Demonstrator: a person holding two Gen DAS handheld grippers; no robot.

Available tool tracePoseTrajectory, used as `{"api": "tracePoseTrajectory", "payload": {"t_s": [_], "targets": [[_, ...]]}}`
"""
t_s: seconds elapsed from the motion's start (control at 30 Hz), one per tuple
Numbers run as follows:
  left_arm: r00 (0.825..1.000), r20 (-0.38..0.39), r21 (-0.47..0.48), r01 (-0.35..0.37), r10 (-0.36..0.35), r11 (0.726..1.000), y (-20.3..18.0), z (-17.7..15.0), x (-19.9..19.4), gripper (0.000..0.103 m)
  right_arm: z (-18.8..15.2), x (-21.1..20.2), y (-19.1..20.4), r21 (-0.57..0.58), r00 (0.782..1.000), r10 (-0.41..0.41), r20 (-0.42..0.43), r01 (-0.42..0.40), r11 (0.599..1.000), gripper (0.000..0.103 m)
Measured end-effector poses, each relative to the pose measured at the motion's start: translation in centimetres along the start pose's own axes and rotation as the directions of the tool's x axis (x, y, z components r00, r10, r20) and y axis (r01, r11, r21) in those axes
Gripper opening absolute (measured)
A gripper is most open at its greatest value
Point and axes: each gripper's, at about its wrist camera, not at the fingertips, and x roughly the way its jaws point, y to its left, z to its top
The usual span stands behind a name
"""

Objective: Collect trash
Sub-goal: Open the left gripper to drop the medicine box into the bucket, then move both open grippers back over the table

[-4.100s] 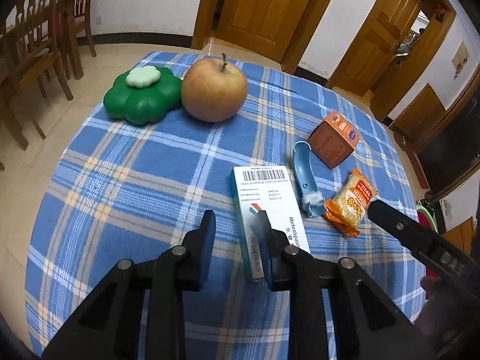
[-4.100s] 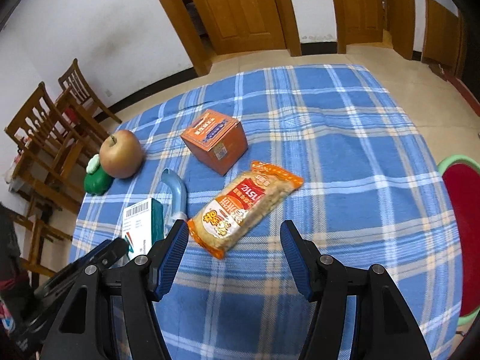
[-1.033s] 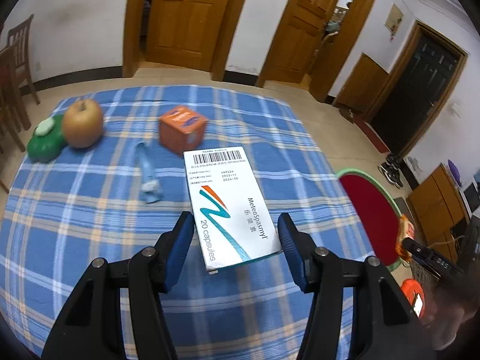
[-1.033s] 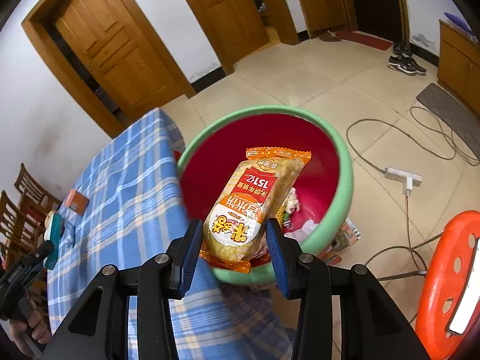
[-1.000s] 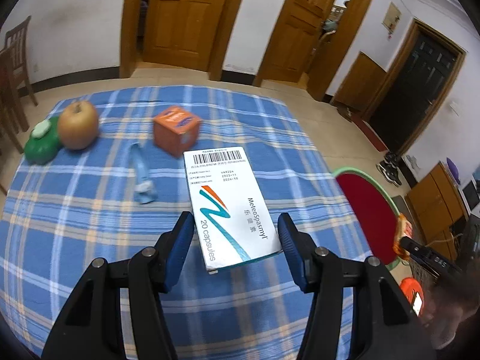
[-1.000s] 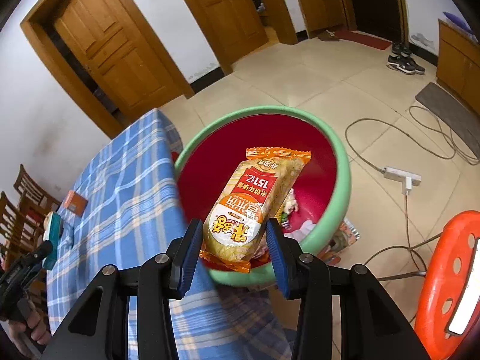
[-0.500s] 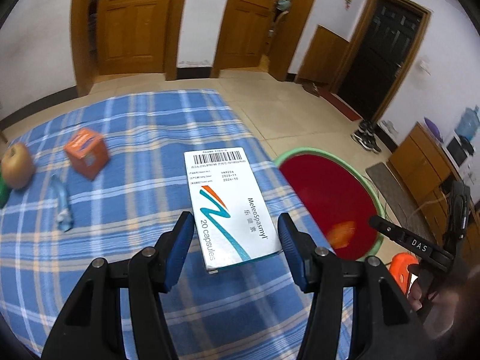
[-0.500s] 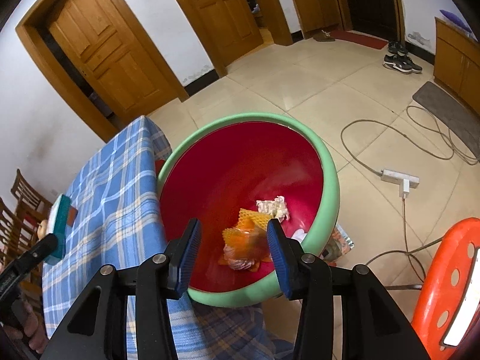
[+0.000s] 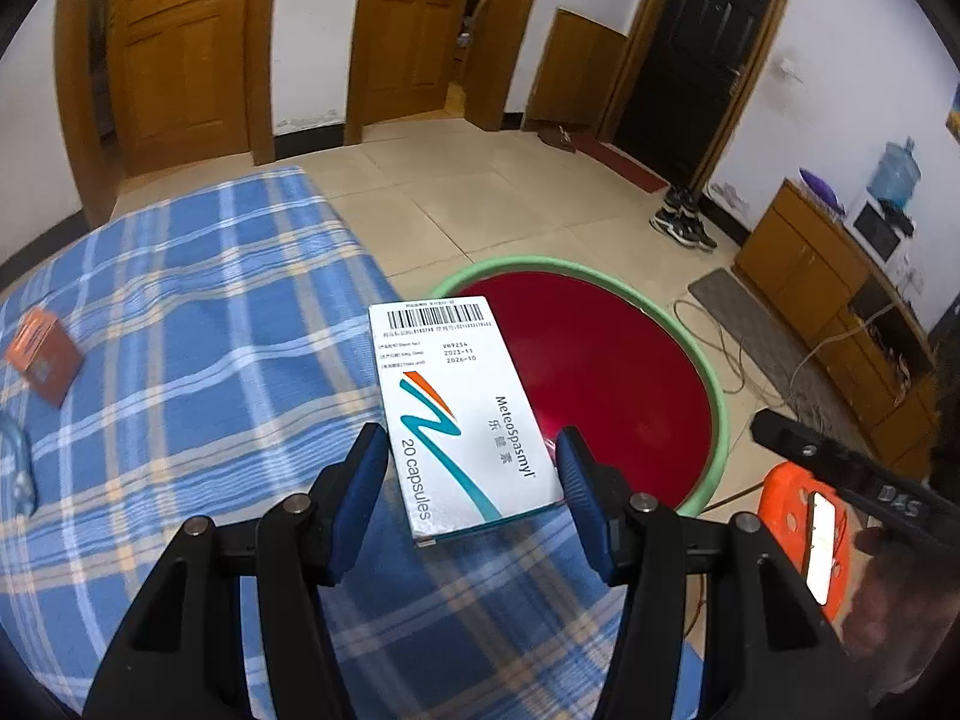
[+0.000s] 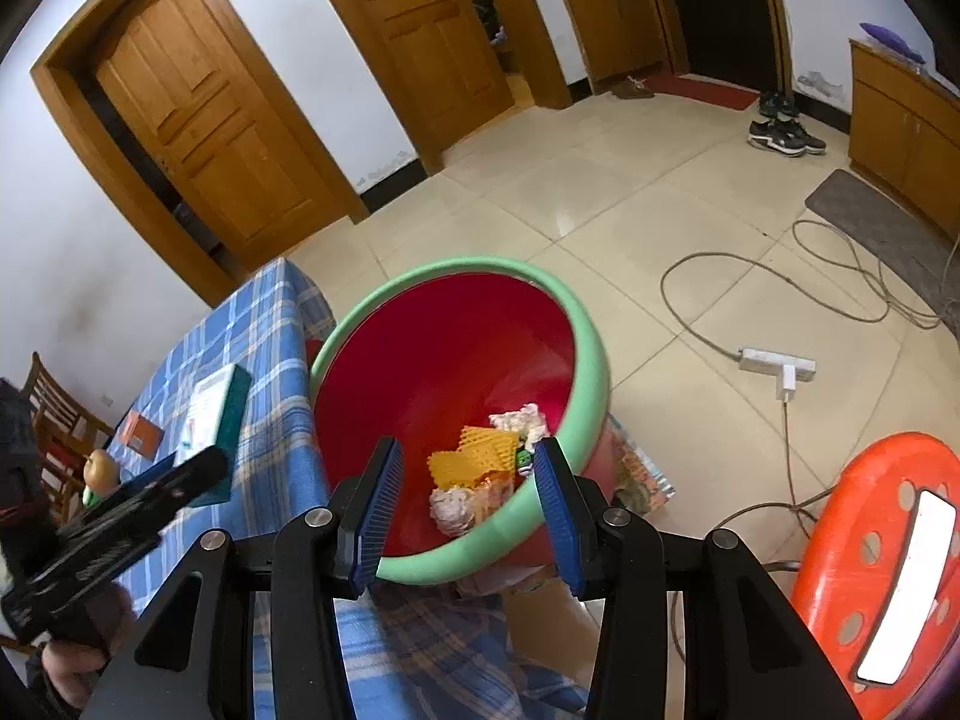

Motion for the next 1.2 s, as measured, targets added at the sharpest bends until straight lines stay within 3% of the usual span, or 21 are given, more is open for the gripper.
{"api": "tracePoseTrajectory", "payload": {"t_s": [0.3,0.57,0.9,1.2], "targets": [[0.998,-0.02,0.025,0.059,-0.058,0.998,-1.8,0.6,1.9,0.061,-0.2,-1.1,-0.8,0.031,1.0,-0.002,0.015,0.001,1.0,0.047],[0.999,-0.021,0.016,0.032,-0.032,0.999,-1.9,0.4,1.2,0.062,-0.4,-1.3,-0.1,0.011,1.0,0.017,0.006,-0.017,1.0,0.047],[0.998,0.007,-0.062,-0.062,0.062,0.996,1.9,-0.4,-1.7,0.062,-0.4,-2.6,2.5,-0.056,0.999,0.051,0.008,-0.051,0.997,0.047],[0.983,0.021,-0.16,-0.178,0.184,0.971,8.3,-1.8,-4.5,0.062,-0.8,-2.4,5.8,-0.123,0.995,0.097,-0.01,-0.098,0.988,0.048]]}}
